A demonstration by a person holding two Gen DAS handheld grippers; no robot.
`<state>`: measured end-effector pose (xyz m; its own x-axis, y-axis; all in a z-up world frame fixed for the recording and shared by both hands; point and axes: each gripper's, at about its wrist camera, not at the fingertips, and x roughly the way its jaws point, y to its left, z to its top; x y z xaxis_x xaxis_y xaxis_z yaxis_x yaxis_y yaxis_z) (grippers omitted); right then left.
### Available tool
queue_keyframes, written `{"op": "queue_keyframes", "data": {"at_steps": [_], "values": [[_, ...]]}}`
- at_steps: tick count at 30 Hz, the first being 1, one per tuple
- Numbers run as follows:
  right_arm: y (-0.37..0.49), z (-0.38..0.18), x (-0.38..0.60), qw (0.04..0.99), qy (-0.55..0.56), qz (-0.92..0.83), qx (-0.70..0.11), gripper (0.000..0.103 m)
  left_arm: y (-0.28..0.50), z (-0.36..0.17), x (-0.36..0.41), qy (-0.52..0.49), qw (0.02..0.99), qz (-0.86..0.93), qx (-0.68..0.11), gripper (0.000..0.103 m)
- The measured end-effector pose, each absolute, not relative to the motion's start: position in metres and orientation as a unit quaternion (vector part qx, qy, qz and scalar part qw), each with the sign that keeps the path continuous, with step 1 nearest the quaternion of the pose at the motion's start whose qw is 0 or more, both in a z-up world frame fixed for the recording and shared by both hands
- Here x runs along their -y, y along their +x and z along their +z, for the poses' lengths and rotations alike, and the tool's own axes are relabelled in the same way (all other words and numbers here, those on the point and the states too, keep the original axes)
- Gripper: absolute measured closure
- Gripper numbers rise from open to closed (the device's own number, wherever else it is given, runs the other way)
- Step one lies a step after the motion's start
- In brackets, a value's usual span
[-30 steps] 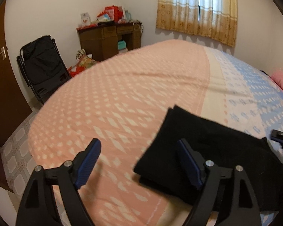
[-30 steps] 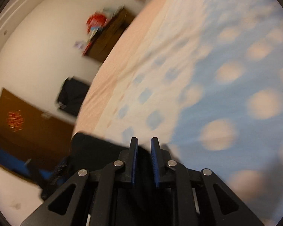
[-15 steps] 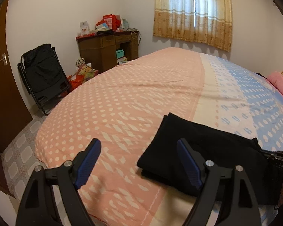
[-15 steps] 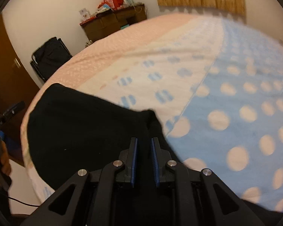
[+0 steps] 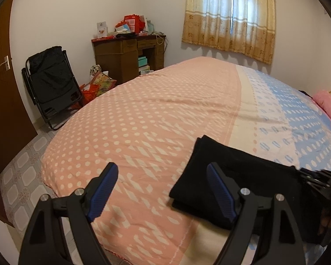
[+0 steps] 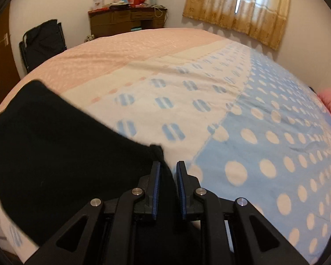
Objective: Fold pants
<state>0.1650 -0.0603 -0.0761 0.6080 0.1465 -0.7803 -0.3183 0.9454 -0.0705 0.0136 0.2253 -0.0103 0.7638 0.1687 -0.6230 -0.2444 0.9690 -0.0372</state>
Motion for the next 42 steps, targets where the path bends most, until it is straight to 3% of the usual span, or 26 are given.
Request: {"op": "queue_keyframes", "data": {"at_steps": [5, 9, 10, 13, 14, 17, 22, 29, 30, 31, 32, 33, 42], "values": [[0.158, -0.074, 0.059, 0.898, -0.112, 0.14, -0.401, 0.087, 0.025, -0.013, -0.207, -0.051, 0.938, 0.084, -0.332, 0.018], [0.137, -0.044, 0.085, 0.908, -0.02, 0.154, -0.39, 0.086, 0.041, -0.025, -0.187, -0.054, 0.933, 0.059, -0.351, 0.018], [0.126, -0.033, 0.097, 0.913, 0.003, 0.155, -0.376, 0.081, 0.043, -0.029, -0.183, -0.053, 0.932, 0.053, -0.355, 0.018], [0.09, -0.007, 0.146, 0.932, 0.018, 0.103, -0.346, 0.041, 0.051, -0.049, -0.172, -0.03, 0.925, 0.064, -0.374, 0.018], [0.082, -0.003, 0.162, 0.937, 0.018, 0.08, -0.339, 0.034, 0.053, -0.055, -0.171, -0.025, 0.921, 0.069, -0.383, 0.017], [0.063, 0.01, 0.237, 0.939, 0.02, -0.023, -0.341, 0.033, 0.052, -0.062, -0.169, 0.0, 0.921, 0.089, -0.379, 0.009], [0.077, -0.006, 0.371, 0.877, 0.102, -0.209, -0.422, 0.033, 0.054, -0.065, -0.183, -0.048, 0.915, 0.095, -0.388, 0.0], [0.1, -0.054, 0.395, 0.832, 0.079, -0.248, -0.49, 0.033, 0.054, -0.066, -0.176, -0.038, 0.915, 0.099, -0.39, 0.0], [0.094, -0.052, 0.396, 0.836, 0.088, -0.246, -0.483, 0.035, 0.055, -0.066, -0.177, -0.039, 0.914, 0.099, -0.391, 0.0], [0.089, -0.048, 0.398, 0.837, 0.091, -0.248, -0.479, 0.055, 0.055, -0.066, -0.177, -0.038, 0.914, 0.098, -0.391, 0.0], [0.085, -0.045, 0.403, 0.839, 0.099, -0.242, -0.478, 0.085, 0.055, -0.066, -0.177, -0.038, 0.914, 0.099, -0.391, 0.0], [0.078, -0.042, 0.408, 0.842, 0.117, -0.23, -0.474, 0.094, 0.055, -0.066, -0.177, -0.037, 0.914, 0.1, -0.391, 0.0], [-0.051, 0.008, 0.436, 0.879, 0.235, -0.212, -0.357, 0.096, 0.056, -0.066, -0.178, -0.038, 0.914, 0.1, -0.392, 0.0]]}}
